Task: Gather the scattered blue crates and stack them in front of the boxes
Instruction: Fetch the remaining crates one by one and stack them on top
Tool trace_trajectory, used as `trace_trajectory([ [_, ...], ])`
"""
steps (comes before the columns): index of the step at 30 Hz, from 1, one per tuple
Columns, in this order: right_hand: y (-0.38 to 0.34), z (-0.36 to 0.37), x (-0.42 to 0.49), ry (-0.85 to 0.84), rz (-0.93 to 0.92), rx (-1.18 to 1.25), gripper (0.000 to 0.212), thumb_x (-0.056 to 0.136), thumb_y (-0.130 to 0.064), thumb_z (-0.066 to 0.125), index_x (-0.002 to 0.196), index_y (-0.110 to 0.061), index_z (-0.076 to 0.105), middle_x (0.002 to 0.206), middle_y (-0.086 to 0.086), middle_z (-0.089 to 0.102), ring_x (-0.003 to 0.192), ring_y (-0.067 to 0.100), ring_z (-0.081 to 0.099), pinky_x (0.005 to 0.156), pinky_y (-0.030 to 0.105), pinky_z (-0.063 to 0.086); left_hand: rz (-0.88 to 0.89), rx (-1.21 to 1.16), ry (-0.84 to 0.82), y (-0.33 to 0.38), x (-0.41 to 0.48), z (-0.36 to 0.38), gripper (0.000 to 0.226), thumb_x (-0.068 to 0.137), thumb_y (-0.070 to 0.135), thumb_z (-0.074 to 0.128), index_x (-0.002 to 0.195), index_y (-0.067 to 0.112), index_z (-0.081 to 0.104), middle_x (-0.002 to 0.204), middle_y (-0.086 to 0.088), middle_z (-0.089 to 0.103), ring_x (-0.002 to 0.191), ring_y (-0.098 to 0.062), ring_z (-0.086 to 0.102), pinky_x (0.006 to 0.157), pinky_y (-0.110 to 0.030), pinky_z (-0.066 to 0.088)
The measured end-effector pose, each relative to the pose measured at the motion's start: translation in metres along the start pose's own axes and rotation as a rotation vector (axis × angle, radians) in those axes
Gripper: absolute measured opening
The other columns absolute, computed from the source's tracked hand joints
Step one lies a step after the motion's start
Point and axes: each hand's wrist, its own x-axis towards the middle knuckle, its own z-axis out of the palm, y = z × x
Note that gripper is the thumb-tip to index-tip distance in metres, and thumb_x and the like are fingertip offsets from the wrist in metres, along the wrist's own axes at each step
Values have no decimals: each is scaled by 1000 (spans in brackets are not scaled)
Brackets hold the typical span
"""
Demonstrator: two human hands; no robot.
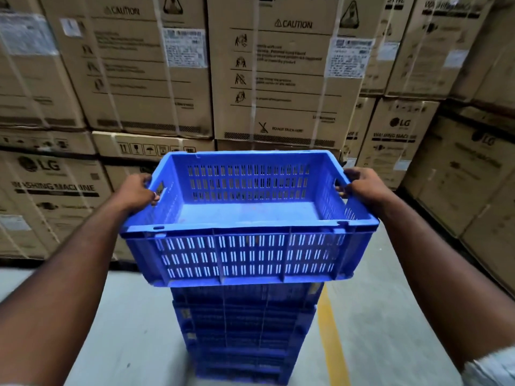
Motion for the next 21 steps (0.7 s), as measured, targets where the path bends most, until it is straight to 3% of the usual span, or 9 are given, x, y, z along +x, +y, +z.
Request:
trace_trajectory([
  [2,1,9,21,9,8,11,39,82,21,46,105,-8,57,103,20,64,93,32,64,91,51,52,0,-6,-16,0,26,8,40,88,-10,60,127,-2,57,87,-12,60,79,-22,57,79,-34,45],
  [8,7,38,86,25,25,-4,39,80,22,45,110,2,61,99,21,64,89,29,63,72,34,54,12,-15,-87,-10,115,25,42,84,-9,63,125,-5,57,100,-13,64,88,-25,62,85,-42,51],
  [11,15,49,108,16,20,-30,37,82,21,46,111,4,61,96,18,64,86,26,62,70,29,54,28,-19,-114,-12,148,36,31,83,-10,62,109,5,64,98,-12,67,87,-24,63,84,-43,52],
  [14,21,56,122,22,10,-30,35,83,19,49,109,0,62,95,13,65,84,22,63,62,20,55,46,-26,-140,-26,181,48,29,78,-8,65,101,10,66,97,-11,73,89,-27,69,87,-49,54],
  [17,26,62,131,37,30,-23,37,84,19,49,108,-6,59,97,9,64,87,21,62,64,20,55,35,-11,-158,-38,203,62,31,77,-7,66,102,10,65,99,-11,72,92,-30,69,88,-50,55],
  [21,45,68,139,53,38,-90,44,82,20,52,115,-7,58,91,-3,65,79,12,61,59,15,52,19,10,-158,-25,189,75,21,89,-1,60,104,12,60,96,-11,68,78,-23,66,65,-34,51],
])
